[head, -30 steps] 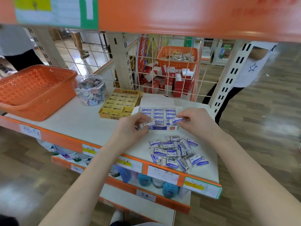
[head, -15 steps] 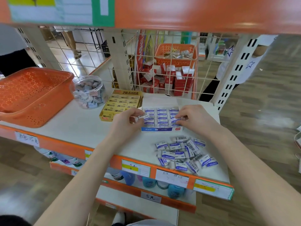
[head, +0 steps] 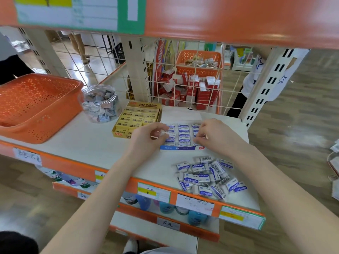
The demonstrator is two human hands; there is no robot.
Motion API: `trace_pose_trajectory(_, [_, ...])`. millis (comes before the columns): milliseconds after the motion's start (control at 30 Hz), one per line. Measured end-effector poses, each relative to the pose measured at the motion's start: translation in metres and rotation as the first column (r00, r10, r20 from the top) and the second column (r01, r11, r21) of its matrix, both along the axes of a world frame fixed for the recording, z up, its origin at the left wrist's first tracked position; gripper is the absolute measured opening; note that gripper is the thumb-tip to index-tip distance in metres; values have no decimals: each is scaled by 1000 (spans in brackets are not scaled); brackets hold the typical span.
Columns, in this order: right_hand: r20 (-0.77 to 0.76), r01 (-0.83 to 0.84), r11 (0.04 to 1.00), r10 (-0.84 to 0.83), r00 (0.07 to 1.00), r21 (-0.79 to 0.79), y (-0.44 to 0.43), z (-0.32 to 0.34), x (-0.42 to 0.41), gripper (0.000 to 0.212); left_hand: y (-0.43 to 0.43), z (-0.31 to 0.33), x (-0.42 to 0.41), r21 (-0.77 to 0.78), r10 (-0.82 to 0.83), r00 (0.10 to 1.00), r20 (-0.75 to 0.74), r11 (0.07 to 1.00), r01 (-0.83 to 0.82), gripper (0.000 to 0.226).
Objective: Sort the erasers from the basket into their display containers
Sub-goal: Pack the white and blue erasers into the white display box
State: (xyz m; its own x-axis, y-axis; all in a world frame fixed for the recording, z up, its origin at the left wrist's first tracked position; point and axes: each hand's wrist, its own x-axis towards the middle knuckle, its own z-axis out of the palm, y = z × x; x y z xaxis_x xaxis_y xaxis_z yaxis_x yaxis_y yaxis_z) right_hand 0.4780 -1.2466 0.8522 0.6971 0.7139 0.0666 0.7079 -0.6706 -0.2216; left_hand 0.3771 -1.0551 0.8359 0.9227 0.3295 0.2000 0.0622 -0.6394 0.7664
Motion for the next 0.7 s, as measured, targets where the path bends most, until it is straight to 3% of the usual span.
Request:
trace_pose_trajectory(167, [-2,-119,951,124,992,287,15,7,-18,37,-12,2,3,-182,-52,998,27,982,56,21])
trace_pose_trajectory(333, [-15,-150,923,166,986,355,22,3,-23,23,-17,0,5,-326,-10,998,61,945,30,21])
trace_pose_trajectory(400, [-66,-106,925,139,988,365,23,4,-23,22,-11,-1,5,-223,5,998,63,975,9,18])
trace_pose_trajectory(467, [-103,-93,951,129,986,295,23,4,-20,24,-1,-3,4,-12,-9,1000,-3,1000,9,11])
trace_pose_trajectory(567, [-112,-139,976,159,981,169,25,3,-14,27,15,-10,3,312,-74,980,-185,941,130,30])
trace_pose_trajectory(700, [-108,-177,981,184,977,76,31,-2,-11,27,23,-16,0,416,-152,962,-229,878,237,46])
